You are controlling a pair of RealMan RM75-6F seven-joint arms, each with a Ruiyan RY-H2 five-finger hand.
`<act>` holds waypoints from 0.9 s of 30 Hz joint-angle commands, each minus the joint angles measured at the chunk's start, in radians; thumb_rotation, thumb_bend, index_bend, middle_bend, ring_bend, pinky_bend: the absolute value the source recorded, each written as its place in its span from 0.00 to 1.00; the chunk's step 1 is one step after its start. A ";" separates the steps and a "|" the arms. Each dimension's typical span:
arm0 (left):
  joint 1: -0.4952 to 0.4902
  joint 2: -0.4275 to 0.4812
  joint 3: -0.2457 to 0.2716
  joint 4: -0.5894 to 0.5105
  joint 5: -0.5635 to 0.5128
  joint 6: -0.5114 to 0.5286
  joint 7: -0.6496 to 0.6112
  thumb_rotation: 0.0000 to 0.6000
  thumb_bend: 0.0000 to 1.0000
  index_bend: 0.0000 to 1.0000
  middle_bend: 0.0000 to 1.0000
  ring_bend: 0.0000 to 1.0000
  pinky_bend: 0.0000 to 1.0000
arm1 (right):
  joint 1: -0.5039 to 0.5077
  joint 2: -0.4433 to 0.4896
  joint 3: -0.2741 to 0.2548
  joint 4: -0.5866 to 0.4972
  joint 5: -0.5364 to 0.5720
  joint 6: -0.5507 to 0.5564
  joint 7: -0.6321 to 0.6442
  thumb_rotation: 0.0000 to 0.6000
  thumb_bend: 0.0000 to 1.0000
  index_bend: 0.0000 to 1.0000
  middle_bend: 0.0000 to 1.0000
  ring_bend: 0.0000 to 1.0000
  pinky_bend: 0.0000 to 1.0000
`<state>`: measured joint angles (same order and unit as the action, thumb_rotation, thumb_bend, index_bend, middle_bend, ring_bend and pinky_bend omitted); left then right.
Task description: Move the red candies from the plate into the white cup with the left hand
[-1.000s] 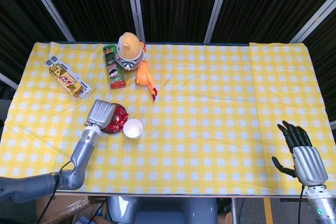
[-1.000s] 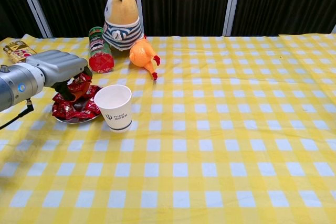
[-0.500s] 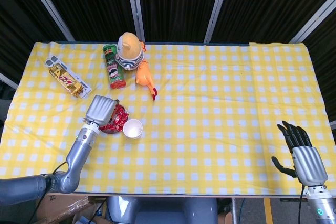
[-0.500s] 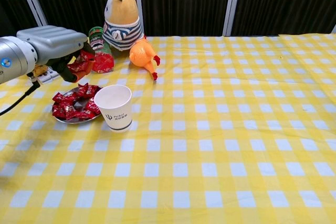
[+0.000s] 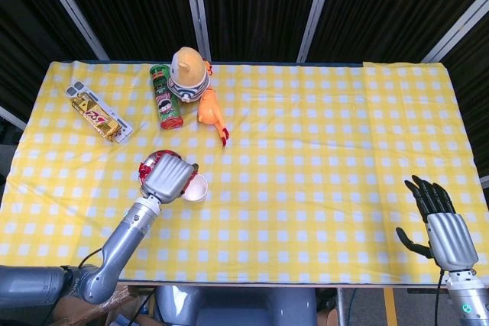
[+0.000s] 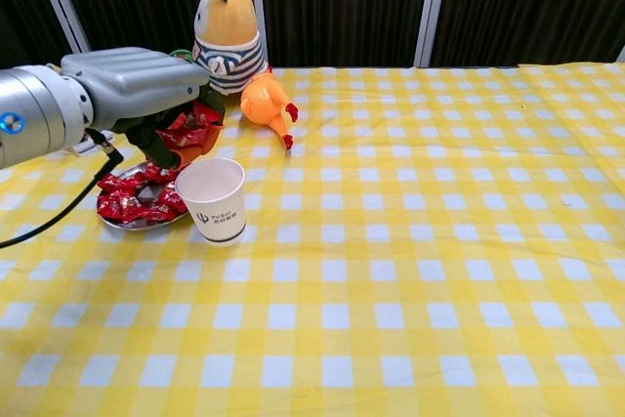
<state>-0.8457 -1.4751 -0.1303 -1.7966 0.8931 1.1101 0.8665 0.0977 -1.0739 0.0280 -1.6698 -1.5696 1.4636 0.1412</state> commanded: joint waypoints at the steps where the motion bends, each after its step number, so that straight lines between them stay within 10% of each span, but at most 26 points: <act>1: -0.008 -0.016 0.008 0.003 -0.011 0.001 0.015 1.00 0.53 0.55 0.66 0.74 0.84 | 0.000 0.001 0.000 -0.001 0.000 0.000 0.002 1.00 0.39 0.00 0.00 0.00 0.00; 27: -0.034 -0.048 0.016 0.028 -0.060 0.027 0.033 1.00 0.48 0.49 0.54 0.74 0.84 | -0.001 0.001 -0.001 0.000 -0.008 0.005 0.007 1.00 0.39 0.00 0.00 0.00 0.00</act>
<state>-0.8794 -1.5225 -0.1147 -1.7690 0.8339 1.1365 0.8986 0.0970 -1.0729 0.0273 -1.6702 -1.5773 1.4688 0.1481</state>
